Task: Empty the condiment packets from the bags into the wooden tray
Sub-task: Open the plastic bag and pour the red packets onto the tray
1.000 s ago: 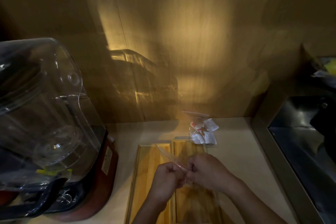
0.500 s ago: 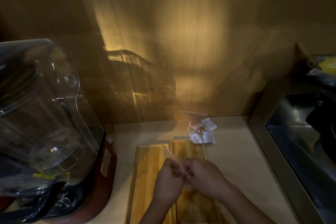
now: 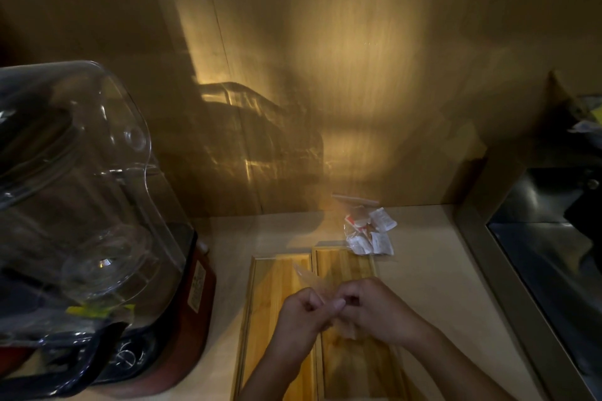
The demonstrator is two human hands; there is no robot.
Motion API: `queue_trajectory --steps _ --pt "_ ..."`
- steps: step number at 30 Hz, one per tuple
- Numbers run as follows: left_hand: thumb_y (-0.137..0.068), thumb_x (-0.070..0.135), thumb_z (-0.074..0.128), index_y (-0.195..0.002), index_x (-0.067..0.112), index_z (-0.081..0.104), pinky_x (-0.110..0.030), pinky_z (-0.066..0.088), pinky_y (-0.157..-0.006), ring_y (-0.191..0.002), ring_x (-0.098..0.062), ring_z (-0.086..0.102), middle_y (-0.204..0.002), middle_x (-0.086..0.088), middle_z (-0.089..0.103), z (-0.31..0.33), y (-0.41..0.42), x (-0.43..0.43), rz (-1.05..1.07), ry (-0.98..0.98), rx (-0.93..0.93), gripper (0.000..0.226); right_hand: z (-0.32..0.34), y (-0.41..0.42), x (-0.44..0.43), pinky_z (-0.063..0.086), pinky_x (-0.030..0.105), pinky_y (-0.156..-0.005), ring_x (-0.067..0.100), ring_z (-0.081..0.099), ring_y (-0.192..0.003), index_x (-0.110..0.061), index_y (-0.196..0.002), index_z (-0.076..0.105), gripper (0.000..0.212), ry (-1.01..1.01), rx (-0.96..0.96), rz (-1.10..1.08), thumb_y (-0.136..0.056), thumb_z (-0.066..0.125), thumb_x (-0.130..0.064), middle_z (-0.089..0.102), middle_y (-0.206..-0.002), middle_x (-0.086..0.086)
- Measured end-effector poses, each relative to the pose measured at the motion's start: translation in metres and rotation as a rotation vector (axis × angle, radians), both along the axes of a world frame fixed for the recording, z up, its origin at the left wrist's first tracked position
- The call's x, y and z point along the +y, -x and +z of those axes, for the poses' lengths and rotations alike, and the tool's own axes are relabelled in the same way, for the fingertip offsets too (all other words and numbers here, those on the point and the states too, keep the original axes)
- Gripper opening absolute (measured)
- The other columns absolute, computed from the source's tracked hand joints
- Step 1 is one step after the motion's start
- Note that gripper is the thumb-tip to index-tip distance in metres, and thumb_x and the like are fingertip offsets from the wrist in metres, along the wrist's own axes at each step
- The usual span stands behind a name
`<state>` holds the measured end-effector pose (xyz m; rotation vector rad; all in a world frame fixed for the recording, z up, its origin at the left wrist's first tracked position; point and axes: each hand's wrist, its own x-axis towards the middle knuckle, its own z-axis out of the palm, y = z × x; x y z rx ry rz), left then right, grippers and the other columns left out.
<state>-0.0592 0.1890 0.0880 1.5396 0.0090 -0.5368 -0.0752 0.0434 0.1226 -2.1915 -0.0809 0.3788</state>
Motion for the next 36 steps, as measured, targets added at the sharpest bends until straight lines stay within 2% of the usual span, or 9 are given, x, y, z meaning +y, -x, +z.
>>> queue_trajectory --steps 5,9,13,16,18,22,26,31,36 --pt "-0.075 0.002 0.073 -0.047 0.017 0.048 -0.021 0.048 -0.058 -0.054 -0.007 0.055 -0.053 0.003 0.058 -0.003 -0.005 0.004 -0.042 -0.024 -0.015 0.040 -0.004 -0.005 -0.008 0.043 0.014 -0.054 -0.004 0.056 -0.051 -0.030 -0.056 0.058 0.029 -0.020 0.046 -0.004 -0.079 0.068 -0.015 0.062 -0.050 -0.017" --pt "-0.076 -0.002 0.063 -0.046 0.021 0.037 -0.029 0.040 -0.060 -0.051 -0.007 0.045 -0.046 0.009 0.046 -0.003 -0.011 0.003 0.058 -0.325 -0.136 0.046 -0.009 -0.009 -0.016 0.043 0.025 -0.051 0.004 0.055 -0.050 -0.027 -0.057 0.052 0.027 0.184 -0.022 -0.149 -0.079 0.067 -0.029 0.057 -0.051 -0.007" --pt "-0.068 -0.003 0.057 -0.059 0.024 0.036 -0.021 0.037 -0.062 -0.069 -0.009 0.047 -0.075 0.006 0.045 0.001 -0.010 -0.005 0.021 -0.485 -0.347 0.036 -0.006 -0.011 -0.009 0.044 0.031 -0.066 0.016 0.058 -0.081 -0.026 -0.081 0.048 0.012 0.368 -0.166 -0.128 -0.079 0.058 -0.021 0.059 -0.087 -0.007" --pt "-0.068 0.009 0.057 -0.071 0.030 0.040 -0.036 0.049 -0.065 -0.074 -0.016 0.057 -0.076 0.006 0.054 0.006 -0.011 -0.011 -0.055 -0.459 -0.359 0.027 -0.008 -0.015 -0.002 0.044 0.030 -0.075 0.017 0.056 -0.095 -0.023 -0.098 0.051 0.016 0.393 -0.161 0.039 -0.084 0.053 -0.014 0.057 -0.103 -0.006" --pt "-0.077 0.008 0.060 -0.072 0.033 0.041 -0.035 0.048 -0.066 -0.070 -0.014 0.058 -0.069 0.009 0.055 0.002 -0.015 -0.008 -0.083 -0.562 -0.371 0.033 -0.007 -0.018 -0.002 0.042 0.029 -0.072 0.015 0.056 -0.088 -0.023 -0.090 0.054 0.003 0.423 -0.172 0.124 -0.088 0.052 -0.023 0.055 -0.091 -0.007" --pt "-0.083 0.027 0.060 -0.079 0.024 0.054 -0.030 0.038 -0.062 -0.077 -0.021 0.062 -0.070 0.003 0.061 0.003 -0.018 -0.003 -0.086 -0.770 -0.482 0.008 -0.010 -0.023 -0.005 0.035 0.024 -0.063 0.008 0.049 -0.075 -0.025 -0.080 0.054 0.021 0.441 -0.214 0.143 -0.089 0.050 -0.042 0.060 -0.083 -0.005" --pt "-0.090 0.042 0.050 -0.078 0.023 0.045 -0.035 0.045 -0.067 -0.082 -0.025 0.065 -0.085 -0.006 0.071 0.006 -0.018 0.000 -0.068 -0.846 -0.531 0.023 -0.005 -0.025 -0.008 0.031 0.023 -0.057 0.012 0.058 -0.075 -0.020 -0.080 0.060 0.049 0.456 -0.354 0.087 -0.081 0.030 -0.058 0.070 -0.088 0.000" --pt "-0.092 0.043 0.045 -0.074 0.022 0.040 -0.036 0.045 -0.063 -0.081 -0.030 0.065 -0.081 -0.010 0.070 0.010 -0.024 0.005 0.103 -0.854 -0.484 0.028 -0.011 -0.032 -0.013 0.008 0.009 -0.042 0.005 0.049 -0.035 -0.025 -0.045 0.048 0.037 0.656 -0.472 -0.098 -0.060 0.082 -0.024 0.058 -0.041 -0.005" --pt "-0.091 0.033 0.050 -0.055 0.024 0.030 -0.034 0.044 -0.060 -0.065 -0.025 0.058 -0.059 -0.001 0.056 0.016 -0.028 0.005 0.213 -0.827 -0.435 0.042 -0.012 -0.035 -0.016 0.030 0.026 -0.054 0.024 0.064 -0.059 -0.011 -0.062 0.064 0.027 0.599 -0.373 -0.297 -0.085 0.057 -0.023 0.070 -0.063 0.010"
